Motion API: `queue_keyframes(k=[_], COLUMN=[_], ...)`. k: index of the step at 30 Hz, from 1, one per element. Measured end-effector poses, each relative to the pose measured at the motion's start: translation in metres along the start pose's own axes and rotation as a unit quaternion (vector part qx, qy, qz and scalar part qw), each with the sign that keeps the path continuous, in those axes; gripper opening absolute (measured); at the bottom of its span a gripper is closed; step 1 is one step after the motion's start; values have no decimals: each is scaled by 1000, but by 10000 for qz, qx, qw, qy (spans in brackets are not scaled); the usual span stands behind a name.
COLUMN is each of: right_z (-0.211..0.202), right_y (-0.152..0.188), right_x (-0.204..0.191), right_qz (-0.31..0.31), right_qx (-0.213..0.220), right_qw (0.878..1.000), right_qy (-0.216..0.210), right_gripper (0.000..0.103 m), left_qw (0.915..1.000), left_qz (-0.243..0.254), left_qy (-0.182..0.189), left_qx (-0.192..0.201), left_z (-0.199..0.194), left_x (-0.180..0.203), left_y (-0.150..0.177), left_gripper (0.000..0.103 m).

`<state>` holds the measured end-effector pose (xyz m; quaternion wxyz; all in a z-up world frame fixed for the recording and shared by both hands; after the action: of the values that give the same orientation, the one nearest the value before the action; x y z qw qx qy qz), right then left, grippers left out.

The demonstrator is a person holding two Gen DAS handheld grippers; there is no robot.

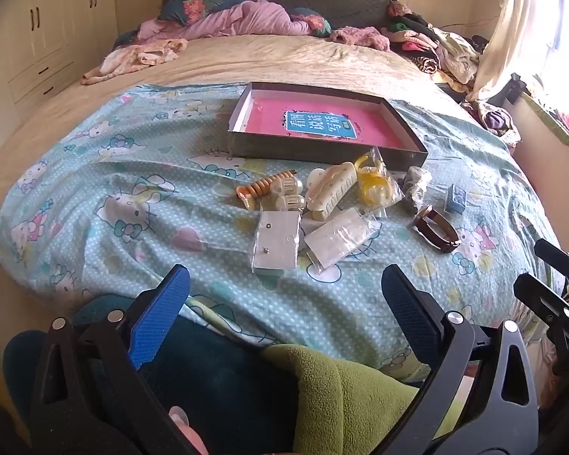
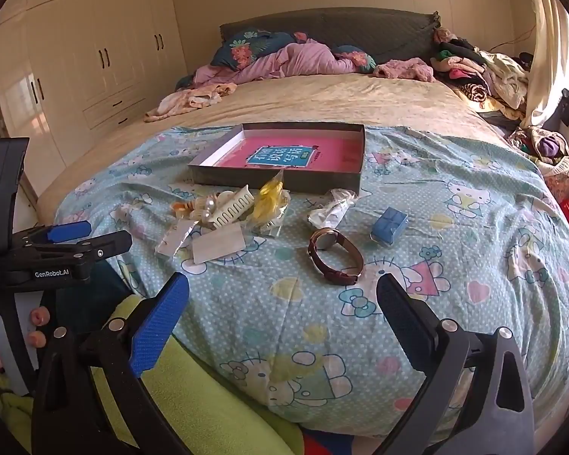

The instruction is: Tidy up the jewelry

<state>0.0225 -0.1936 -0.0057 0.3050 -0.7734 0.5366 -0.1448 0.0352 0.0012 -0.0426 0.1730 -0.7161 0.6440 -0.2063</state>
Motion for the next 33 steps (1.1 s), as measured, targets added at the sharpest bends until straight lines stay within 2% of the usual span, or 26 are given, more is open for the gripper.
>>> queue_keyframes(k=[33], right_z=[2], right_y=[-2], right_x=[-8], right_qz=[-106], right_qx=[-1], right_qw=[9999], right_qy=[-38], right_gripper=[99], left_qw=[10000], left_qz=[20], left_qy=[64], left_qx=[55], left_z=[-10], left_x=[5], left_y=[-4], left_gripper=[95])
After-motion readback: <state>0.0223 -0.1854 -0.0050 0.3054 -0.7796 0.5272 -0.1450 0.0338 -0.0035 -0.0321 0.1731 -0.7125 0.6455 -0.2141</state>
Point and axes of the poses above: each gripper's, at about its wrist camera, not at the fingertips, and z roughly the way its jaws point, x to its right, y to its underside, the point moved 6 cm from there along z, roughly the way its jaws point, and after that the axes turned 10 degrees about -x, right-handed, at the moved point
